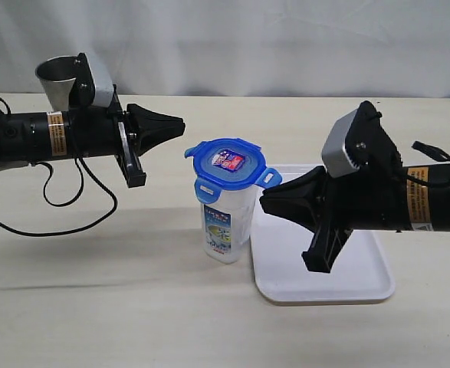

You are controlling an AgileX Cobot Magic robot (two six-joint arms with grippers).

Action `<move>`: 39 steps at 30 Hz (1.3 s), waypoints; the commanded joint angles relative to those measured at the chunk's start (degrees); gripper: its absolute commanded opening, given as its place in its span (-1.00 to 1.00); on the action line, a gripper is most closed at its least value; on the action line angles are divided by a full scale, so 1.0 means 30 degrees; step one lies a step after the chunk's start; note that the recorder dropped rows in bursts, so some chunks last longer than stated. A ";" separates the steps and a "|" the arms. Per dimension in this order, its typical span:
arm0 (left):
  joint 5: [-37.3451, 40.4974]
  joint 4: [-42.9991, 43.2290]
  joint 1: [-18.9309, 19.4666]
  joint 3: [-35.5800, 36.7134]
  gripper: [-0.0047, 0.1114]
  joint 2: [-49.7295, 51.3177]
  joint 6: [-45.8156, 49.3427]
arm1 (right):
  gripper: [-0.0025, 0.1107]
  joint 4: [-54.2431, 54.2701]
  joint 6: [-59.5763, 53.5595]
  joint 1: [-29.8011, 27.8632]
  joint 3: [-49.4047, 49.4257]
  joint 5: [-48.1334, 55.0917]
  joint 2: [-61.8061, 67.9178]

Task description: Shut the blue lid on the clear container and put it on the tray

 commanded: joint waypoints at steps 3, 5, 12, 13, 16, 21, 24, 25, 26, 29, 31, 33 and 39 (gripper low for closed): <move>-0.0133 -0.0235 -0.0013 -0.0156 -0.92 0.0105 -0.0095 | -0.88 0.0134 -0.0164 0.0051 0.0058 0.0884 0.0054; -0.0133 -0.0235 -0.0013 -0.0156 -0.92 0.0105 -0.0095 | -0.88 0.0134 -0.0164 0.0051 0.0058 0.1153 0.0054; -0.0133 -0.0235 -0.0013 -0.0156 -0.92 0.0105 -0.0095 | -0.88 0.0134 -0.0164 0.0051 0.0058 0.1153 0.0054; -0.0129 -0.0235 -0.0013 -0.0156 -0.92 0.0105 -0.0132 | -0.88 0.0134 -0.0164 0.0051 0.0058 0.1153 0.0054; -0.0129 -0.0186 -0.0013 -0.0156 -0.92 0.0105 -0.0126 | -0.88 0.0134 -0.0164 0.0051 0.0058 0.1153 0.0054; -0.0007 -0.0145 0.0028 -0.0156 -0.92 0.0105 -0.0126 | -0.88 -0.1519 0.0382 0.0051 0.0058 0.0883 -0.0097; 0.0046 -0.0035 0.0526 -0.0121 -0.92 -0.0013 -0.0401 | -0.88 -0.3592 0.1897 0.0051 0.0058 0.0967 -0.0810; 0.0046 0.0127 0.0727 -0.0121 -0.92 -0.0054 -0.0761 | -0.88 -0.4210 0.2363 0.0051 0.0058 0.0967 -0.1092; -0.0071 0.0342 0.1002 -0.0121 -0.92 -0.0163 -0.1020 | -0.88 -0.4737 0.2858 0.0051 0.0058 0.0967 -0.1486; -0.0498 0.1009 0.1735 -0.0087 -0.92 -0.0328 -0.2157 | -0.88 -0.5070 0.3441 0.0051 0.0058 0.0967 -0.2557; -0.0760 0.0461 0.2182 0.0488 -0.92 -0.0504 -0.2167 | -0.88 -0.5070 0.3605 0.0051 0.0058 0.0967 -0.3101; -0.0216 -0.1799 0.2500 0.1765 -0.92 -0.0846 -0.1037 | -0.88 -0.5070 0.3773 0.0051 0.0058 0.1035 -0.3386; 0.0592 -0.5534 0.2641 0.5806 -0.92 -0.2758 0.4066 | -0.88 -0.5021 0.4057 0.0051 0.0058 0.2480 -0.3346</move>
